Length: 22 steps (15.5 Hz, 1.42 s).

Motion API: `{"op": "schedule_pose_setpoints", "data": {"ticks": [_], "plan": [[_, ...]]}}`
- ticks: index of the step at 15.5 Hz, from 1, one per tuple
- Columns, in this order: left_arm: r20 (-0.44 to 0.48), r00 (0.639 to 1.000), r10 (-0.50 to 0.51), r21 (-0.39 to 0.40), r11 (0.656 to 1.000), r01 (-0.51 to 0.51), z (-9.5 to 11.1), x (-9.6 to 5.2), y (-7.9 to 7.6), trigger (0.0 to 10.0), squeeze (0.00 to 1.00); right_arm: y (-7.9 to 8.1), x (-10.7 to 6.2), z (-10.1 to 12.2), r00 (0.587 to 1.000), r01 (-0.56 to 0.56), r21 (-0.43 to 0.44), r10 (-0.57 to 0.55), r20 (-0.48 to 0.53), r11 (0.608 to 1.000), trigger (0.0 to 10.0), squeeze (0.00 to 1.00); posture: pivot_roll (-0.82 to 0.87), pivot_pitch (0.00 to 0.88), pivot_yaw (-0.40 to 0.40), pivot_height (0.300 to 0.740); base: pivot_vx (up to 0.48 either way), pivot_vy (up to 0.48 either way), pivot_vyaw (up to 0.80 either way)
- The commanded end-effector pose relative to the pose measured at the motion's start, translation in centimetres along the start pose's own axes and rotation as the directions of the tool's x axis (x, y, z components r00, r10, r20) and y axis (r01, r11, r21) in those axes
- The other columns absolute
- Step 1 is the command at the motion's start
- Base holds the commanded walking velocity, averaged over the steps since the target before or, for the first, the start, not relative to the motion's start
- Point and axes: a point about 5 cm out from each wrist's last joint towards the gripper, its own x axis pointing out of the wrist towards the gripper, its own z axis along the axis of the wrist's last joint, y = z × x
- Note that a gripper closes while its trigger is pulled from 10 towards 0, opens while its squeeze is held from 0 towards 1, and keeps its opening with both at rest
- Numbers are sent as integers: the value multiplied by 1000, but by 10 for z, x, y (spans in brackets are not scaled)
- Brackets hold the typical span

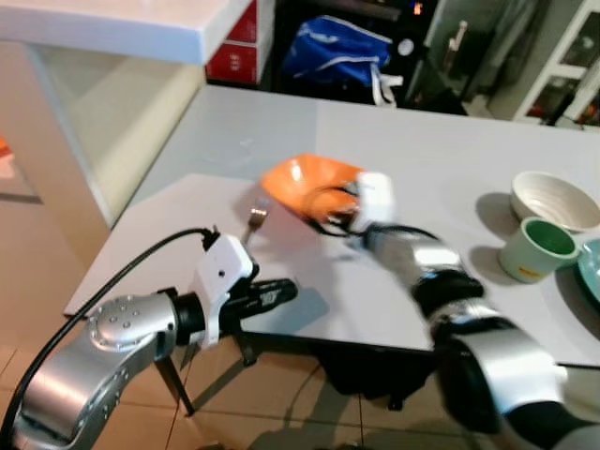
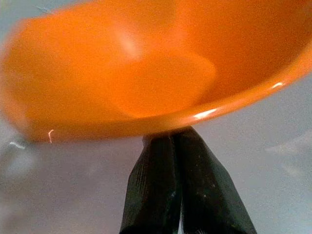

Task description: Setting the table

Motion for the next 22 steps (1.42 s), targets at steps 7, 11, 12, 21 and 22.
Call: {"op": "schedule_pose_setpoints", "data": {"ticks": [7, 11, 12, 21, 22], "plan": [[-11, 1000, 27, 14, 1000, -27, 5, -2, 5, 10000, 0, 12, 6, -1, 998, 9, 6, -10, 70, 1000, 0, 0, 54, 3, -89, 740, 0, 0, 0], [-15, 1000, 20, 15, 1000, -20, 5, -1, 6, 10000, 0, 4, 5, -3, 996, 32, 17, -33, 79, 999, 0, 0, 44, 0, -78, 740, 0, 0, 0], [-14, 1000, 17, 16, 1000, -17, 6, 1, 6, 10000, 0, 1, 4, -2, 995, 45, 27, -47, 87, 999, 0, 0, 45, 0, -77, 740, 0, 0, 0], [-43, 997, 65, -8, 998, -66, -5, -12, 5, 10000, 0, -49, -24, -8, 984, 25, -31, -19, 179, 999, 3686, 0, 34, 0, -73, 740, 0, 0, 0], [-42, 997, 68, -9, 998, -69, -5, -12, 6, 10000, 0, -53, -28, -9, 983, 30, -35, -23, 185, 999, 3961, 0, 32, 0, -70, 740, 0, 0, 0]]}}
